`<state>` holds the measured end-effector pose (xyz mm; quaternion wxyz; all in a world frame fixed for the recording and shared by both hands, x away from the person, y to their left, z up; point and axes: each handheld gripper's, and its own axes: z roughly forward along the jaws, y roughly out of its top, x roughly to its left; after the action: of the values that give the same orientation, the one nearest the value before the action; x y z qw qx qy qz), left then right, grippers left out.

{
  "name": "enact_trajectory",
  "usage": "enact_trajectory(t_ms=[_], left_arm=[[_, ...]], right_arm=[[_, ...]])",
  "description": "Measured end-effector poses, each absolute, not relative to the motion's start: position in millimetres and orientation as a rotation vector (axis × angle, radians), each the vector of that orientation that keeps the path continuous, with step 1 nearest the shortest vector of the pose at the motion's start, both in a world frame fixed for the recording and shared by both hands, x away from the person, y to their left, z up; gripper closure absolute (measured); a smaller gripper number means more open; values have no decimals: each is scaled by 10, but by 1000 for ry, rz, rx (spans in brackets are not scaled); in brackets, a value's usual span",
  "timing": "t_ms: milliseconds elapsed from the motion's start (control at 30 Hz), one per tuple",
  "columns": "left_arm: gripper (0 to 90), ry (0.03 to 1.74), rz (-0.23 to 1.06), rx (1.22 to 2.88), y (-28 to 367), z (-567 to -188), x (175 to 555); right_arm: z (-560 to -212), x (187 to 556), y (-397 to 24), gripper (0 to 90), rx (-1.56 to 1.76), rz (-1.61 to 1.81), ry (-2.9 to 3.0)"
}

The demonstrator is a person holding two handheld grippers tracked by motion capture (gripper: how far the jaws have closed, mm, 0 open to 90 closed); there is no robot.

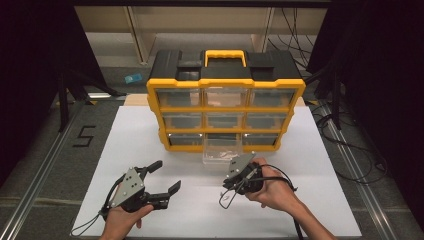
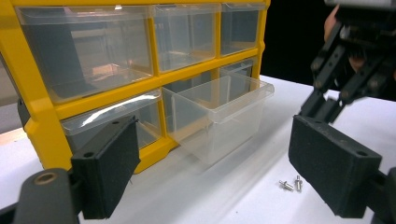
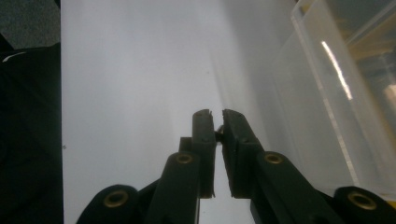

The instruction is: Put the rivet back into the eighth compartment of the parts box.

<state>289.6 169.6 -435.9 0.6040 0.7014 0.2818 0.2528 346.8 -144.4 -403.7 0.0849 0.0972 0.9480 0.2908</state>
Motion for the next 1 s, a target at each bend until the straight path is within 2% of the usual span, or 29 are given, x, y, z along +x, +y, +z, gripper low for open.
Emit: enact_trajectory(t_ms=[567,1000], left_arm=[[165,652,584,1619,1697,-4356,2890],[165,647,585,1617,1694,-4352,2891]], right_arm=[[-3722,3614,-1467,842,306,957,2713],[-3648,3771,-1468,842,359,996,2647]])
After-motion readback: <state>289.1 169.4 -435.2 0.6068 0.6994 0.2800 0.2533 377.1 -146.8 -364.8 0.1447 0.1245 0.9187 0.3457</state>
